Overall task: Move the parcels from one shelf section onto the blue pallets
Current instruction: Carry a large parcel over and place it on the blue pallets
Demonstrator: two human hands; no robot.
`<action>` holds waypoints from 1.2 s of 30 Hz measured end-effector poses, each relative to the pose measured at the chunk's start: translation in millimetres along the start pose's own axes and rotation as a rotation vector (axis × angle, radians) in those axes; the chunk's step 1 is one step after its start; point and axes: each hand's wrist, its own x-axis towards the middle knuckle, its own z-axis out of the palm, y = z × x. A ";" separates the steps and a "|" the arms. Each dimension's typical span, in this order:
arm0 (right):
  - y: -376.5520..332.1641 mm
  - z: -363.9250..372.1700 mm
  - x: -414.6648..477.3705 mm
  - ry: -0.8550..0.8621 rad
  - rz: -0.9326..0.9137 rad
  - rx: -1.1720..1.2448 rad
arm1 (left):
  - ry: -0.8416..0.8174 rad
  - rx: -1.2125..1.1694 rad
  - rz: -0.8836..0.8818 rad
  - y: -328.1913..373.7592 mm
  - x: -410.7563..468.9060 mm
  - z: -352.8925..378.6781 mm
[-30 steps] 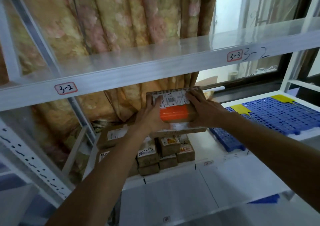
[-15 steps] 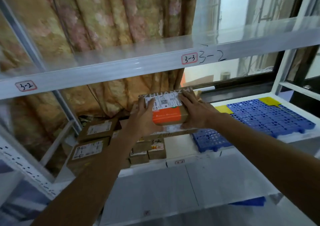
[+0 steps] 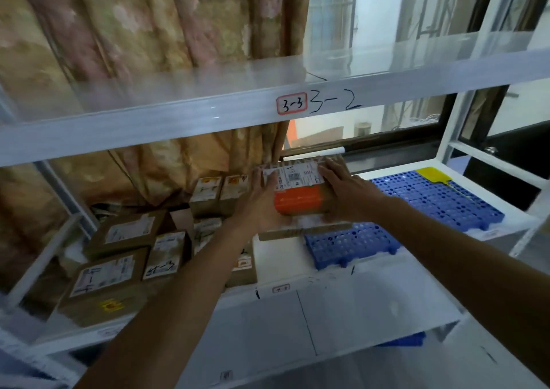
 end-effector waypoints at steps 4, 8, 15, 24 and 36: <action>21.8 8.2 -0.2 -0.049 0.059 -0.039 | -0.020 -0.030 0.066 12.5 15.7 21.4; 40.2 19.5 3.3 -0.078 0.096 -0.034 | -0.022 -0.021 0.089 18.7 31.0 37.7; 84.7 45.1 19.9 -0.103 0.063 -0.023 | -0.033 0.031 0.004 37.3 60.9 69.2; 142.5 72.3 36.1 -0.157 -0.056 -0.018 | -0.045 -0.003 -0.166 76.1 72.9 105.1; 176.5 112.5 29.5 -0.066 -0.161 0.192 | 0.070 0.076 -0.314 93.6 74.2 148.9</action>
